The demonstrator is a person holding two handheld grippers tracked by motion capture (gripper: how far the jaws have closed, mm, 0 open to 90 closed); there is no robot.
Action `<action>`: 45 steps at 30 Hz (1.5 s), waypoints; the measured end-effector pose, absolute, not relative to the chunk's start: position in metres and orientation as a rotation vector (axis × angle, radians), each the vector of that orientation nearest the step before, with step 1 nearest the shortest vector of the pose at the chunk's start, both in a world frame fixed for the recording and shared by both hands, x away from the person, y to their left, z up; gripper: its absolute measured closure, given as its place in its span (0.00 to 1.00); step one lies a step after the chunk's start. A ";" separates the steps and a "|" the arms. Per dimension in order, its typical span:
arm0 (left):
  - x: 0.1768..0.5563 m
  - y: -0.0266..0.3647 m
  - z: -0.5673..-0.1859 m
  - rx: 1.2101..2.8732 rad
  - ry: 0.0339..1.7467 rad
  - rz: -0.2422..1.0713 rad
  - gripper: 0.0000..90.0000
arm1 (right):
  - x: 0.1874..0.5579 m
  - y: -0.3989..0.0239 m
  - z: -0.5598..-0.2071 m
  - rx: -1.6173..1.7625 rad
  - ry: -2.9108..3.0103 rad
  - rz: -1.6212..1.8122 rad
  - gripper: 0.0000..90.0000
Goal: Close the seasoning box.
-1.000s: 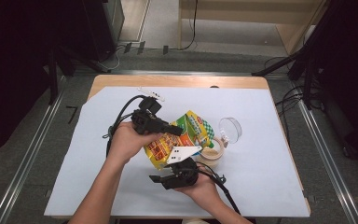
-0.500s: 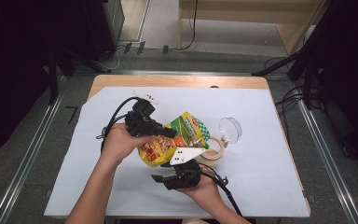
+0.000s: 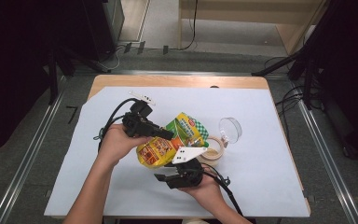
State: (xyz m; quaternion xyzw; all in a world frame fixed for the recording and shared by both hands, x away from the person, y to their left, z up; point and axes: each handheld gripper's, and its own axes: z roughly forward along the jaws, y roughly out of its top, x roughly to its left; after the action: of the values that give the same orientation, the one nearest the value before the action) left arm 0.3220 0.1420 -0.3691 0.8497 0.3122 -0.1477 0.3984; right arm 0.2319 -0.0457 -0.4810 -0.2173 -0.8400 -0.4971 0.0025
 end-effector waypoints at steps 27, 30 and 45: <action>0.323 0.149 -0.370 2.125 0.724 -0.360 0.99 | 0.233 -0.049 -0.480 -0.688 -2.645 -1.568 0.54; 0.323 0.154 -0.368 2.102 0.725 -0.354 0.99 | 0.234 -0.050 -0.478 -0.687 -2.641 -1.582 0.53; 0.334 0.187 -0.367 1.978 0.844 -0.257 0.99 | 0.234 -0.053 -0.475 -0.689 -2.644 -1.589 0.53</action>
State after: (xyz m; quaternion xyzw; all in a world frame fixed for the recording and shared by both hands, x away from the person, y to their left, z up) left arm 0.3342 0.1866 -0.3669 0.8066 0.3442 -0.1047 0.4690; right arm 0.2344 -0.0530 -0.4750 -0.2179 -0.8364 -0.5028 -0.0095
